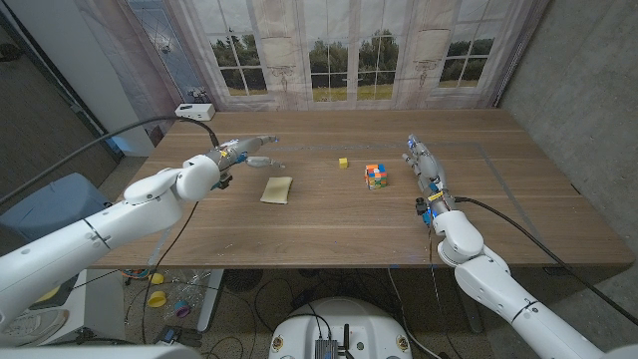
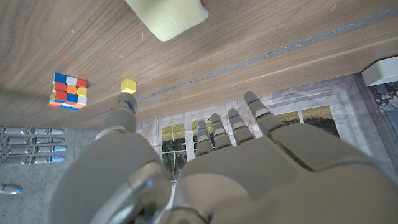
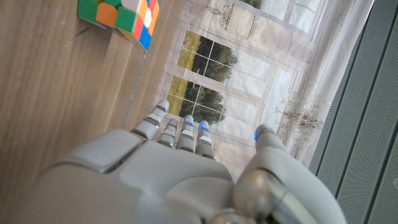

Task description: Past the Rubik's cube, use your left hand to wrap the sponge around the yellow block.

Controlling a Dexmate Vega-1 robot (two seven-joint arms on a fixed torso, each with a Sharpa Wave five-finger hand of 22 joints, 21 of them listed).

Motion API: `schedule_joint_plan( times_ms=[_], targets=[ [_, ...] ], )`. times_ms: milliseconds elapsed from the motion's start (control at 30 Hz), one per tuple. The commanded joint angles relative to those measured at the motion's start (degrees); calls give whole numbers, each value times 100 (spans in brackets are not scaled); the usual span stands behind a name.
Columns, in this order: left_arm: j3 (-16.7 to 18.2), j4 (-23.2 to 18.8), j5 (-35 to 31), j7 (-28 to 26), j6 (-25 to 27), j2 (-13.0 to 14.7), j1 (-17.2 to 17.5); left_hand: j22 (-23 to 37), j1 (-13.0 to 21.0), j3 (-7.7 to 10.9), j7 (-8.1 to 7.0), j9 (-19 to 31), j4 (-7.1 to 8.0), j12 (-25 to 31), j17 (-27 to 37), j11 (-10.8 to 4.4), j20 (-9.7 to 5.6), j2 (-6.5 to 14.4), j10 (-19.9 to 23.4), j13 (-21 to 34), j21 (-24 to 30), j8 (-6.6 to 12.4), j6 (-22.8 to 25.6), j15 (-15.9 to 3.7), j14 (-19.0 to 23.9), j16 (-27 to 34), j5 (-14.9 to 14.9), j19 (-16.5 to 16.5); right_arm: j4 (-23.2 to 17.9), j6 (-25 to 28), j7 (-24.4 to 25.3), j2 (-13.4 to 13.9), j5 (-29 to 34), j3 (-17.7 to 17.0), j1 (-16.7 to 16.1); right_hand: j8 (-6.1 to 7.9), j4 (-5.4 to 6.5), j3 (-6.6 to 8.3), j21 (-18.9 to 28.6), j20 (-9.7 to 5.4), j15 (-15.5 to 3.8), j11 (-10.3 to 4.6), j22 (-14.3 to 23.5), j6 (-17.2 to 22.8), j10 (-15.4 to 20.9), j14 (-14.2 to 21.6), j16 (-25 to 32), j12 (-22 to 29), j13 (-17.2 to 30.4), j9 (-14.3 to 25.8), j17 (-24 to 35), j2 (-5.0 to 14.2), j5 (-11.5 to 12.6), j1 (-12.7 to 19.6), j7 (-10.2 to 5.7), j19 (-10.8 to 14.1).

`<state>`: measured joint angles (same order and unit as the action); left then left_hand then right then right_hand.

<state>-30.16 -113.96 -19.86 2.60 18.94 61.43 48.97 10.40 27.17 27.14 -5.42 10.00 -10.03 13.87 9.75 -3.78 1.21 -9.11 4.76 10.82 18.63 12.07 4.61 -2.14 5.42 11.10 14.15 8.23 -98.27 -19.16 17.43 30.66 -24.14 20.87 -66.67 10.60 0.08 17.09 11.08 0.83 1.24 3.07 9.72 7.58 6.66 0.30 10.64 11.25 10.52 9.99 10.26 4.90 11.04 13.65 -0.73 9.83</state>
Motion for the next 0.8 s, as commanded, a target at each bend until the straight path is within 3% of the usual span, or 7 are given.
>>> schedule_joint_plan(
  times_ms=[33, 600, 800],
  targets=[
    [-236, -376, -702, 720, 564, 54, -206, 11, 121, -43, 1, 30, 7, -27, 17, 13, -139, -23, 51, 15, -10, -30, -10, -111, 87, 1, 60, 64, -440, 152, 266, 124, 451, -38, -180, 38, -42, -5, 27, 29, 42, -2, 26, 49, 50, 53, 51, 35, 32, 26, 25, -6, 25, -16, 21, 47],
    [-506, -643, -1562, 1431, 939, -19, -375, 6, 450, -204, 14, 34, 6, -20, 18, 43, -29, -95, 230, 19, -78, 5, 224, -106, 261, 11, 227, 122, -613, 152, 281, 147, 664, -82, -235, 35, -54, -9, 29, 28, 35, -11, 26, 73, 87, 87, 55, 37, 33, 26, 26, -6, 26, -25, 17, 61],
    [-610, -696, -1882, 1748, 1070, -80, -446, 7, 724, -263, 10, 37, -8, -54, 17, 40, 130, -81, 232, 21, -144, 19, 347, -98, 262, -18, 335, 84, -602, 64, 224, 120, 668, -78, -229, 36, -54, -9, 30, 28, 38, -1, 26, 82, 90, 100, 58, 34, 33, 26, 27, -1, 26, -30, 16, 67]
  ],
)
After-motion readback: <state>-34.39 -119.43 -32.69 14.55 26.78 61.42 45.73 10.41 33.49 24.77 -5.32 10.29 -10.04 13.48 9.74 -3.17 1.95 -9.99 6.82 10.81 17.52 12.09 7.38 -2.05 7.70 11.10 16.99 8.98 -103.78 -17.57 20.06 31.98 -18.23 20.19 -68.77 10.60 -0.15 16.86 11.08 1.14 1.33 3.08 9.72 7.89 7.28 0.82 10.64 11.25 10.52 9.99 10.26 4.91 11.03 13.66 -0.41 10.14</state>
